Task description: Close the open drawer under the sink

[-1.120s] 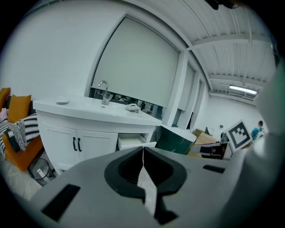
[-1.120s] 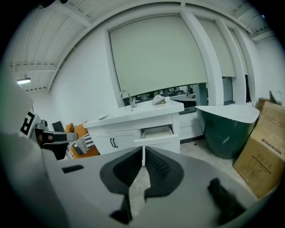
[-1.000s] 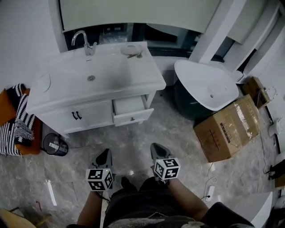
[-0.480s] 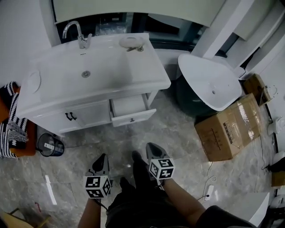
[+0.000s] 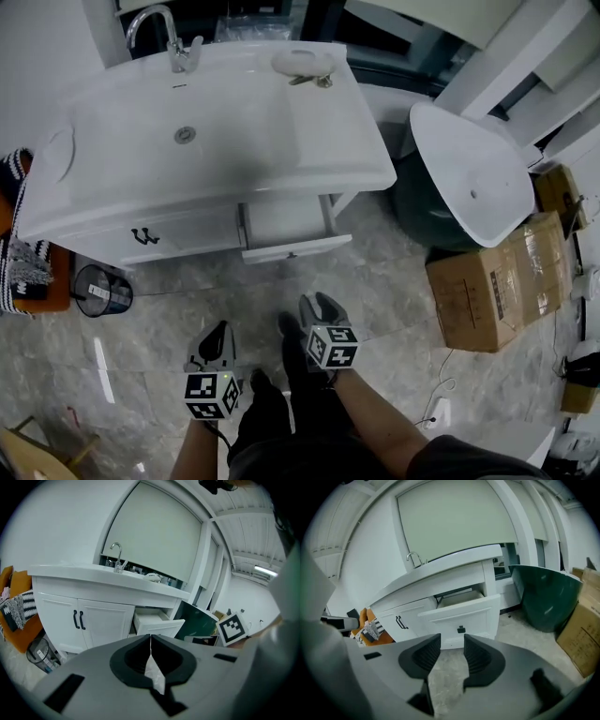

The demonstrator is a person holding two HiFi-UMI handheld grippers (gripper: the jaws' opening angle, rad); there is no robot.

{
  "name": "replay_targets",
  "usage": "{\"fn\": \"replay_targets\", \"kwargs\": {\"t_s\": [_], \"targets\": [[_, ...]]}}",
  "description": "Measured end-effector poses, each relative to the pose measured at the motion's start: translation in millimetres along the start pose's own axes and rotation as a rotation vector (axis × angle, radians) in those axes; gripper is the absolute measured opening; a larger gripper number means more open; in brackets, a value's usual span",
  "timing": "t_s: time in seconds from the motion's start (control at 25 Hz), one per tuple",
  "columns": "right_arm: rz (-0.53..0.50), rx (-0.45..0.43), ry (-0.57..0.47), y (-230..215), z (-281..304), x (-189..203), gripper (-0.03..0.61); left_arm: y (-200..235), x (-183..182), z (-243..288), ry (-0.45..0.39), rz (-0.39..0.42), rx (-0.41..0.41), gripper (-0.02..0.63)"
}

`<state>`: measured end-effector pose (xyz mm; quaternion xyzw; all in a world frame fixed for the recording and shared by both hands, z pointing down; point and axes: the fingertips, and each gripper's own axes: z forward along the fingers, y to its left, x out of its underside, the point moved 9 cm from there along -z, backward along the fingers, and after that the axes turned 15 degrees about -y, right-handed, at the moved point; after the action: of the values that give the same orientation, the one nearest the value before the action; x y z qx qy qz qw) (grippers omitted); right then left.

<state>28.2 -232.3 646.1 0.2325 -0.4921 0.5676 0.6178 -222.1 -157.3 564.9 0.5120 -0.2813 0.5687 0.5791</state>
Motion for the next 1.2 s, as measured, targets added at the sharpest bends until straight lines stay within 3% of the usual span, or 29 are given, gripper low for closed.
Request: {"fn": "replay_targets", "kwargs": {"t_s": [0.32,0.6,1.2], "targets": [[-0.085,0.017,0.044,-18,79,23,0.153,16,22,57,0.046,0.005,-0.029,0.015],[-0.081,-0.010,0.067,-27,127,37,0.153,20,45,91,0.072,-0.021,-0.053,0.015],[-0.081,-0.078,0.114,-37,181,54,0.153,15,77,110,0.140,-0.051,-0.088,0.015]]}}
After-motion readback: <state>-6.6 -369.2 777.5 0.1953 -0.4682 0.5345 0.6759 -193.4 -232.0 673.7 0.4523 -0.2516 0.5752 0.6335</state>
